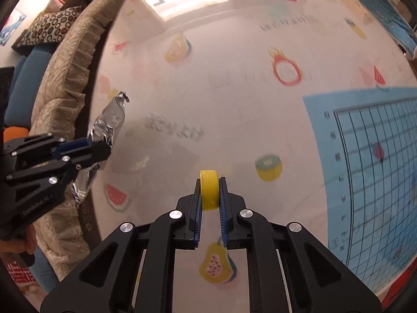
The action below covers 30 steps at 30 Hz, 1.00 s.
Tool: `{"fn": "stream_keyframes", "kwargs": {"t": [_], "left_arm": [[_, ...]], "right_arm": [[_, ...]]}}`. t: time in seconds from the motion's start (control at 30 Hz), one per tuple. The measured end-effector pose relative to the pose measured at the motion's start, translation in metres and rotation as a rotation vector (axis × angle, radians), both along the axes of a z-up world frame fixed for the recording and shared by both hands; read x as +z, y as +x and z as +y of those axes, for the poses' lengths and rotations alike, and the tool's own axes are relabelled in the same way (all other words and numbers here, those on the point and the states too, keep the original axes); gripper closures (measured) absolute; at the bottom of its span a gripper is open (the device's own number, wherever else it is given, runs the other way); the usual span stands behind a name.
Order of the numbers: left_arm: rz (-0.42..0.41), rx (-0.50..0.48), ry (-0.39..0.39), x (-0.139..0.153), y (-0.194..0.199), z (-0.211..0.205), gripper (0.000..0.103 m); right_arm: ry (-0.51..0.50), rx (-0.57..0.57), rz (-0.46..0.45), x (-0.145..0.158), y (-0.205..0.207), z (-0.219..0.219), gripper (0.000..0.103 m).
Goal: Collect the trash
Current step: 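Carry the foil wrapper and yellow cap over the wastebasket with both tools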
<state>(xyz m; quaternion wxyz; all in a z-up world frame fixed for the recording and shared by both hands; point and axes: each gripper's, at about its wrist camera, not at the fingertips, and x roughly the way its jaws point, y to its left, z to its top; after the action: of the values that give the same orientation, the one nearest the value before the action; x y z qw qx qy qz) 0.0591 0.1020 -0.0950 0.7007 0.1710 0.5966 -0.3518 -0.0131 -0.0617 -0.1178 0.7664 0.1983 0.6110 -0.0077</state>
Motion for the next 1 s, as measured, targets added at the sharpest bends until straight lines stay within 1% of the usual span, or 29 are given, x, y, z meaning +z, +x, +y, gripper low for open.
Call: {"fn": "stream_keyframes", "kwargs": {"t": [0.17, 0.27, 0.4, 0.53, 0.63, 0.73, 0.83, 0.93, 1.0], "left_arm": [[-0.019, 0.047, -0.025, 0.014, 0.027, 0.026, 0.092], [-0.031, 0.090, -0.034, 0.021, 0.051, 0.052, 0.092], [-0.046, 0.161, -0.026, 0.022, 0.088, 0.098, 0.092], [-0.056, 0.222, 0.005, 0.012, 0.124, 0.146, 0.092], [-0.055, 0.258, 0.025, 0.000, 0.146, 0.176, 0.092], [-0.035, 0.298, 0.040, -0.020, 0.171, 0.206, 0.092], [0.000, 0.312, 0.053, -0.040, 0.186, 0.219, 0.092], [0.035, 0.326, 0.054, -0.065, 0.199, 0.231, 0.092], [0.056, 0.326, 0.049, -0.075, 0.206, 0.237, 0.091]], "right_arm": [[0.024, 0.046, -0.058, 0.027, 0.044, 0.028, 0.090], [0.056, 0.077, -0.092, 0.039, 0.076, 0.056, 0.090], [0.087, 0.129, -0.113, 0.042, 0.125, 0.100, 0.090], [0.117, 0.179, -0.125, 0.040, 0.171, 0.148, 0.090], [0.135, 0.214, -0.120, 0.034, 0.202, 0.185, 0.090], [0.141, 0.248, -0.098, 0.022, 0.227, 0.215, 0.090], [0.127, 0.277, -0.059, 0.003, 0.251, 0.242, 0.090], [0.121, 0.292, -0.020, -0.017, 0.266, 0.257, 0.090], [0.111, 0.298, 0.000, -0.029, 0.277, 0.266, 0.090]]}}
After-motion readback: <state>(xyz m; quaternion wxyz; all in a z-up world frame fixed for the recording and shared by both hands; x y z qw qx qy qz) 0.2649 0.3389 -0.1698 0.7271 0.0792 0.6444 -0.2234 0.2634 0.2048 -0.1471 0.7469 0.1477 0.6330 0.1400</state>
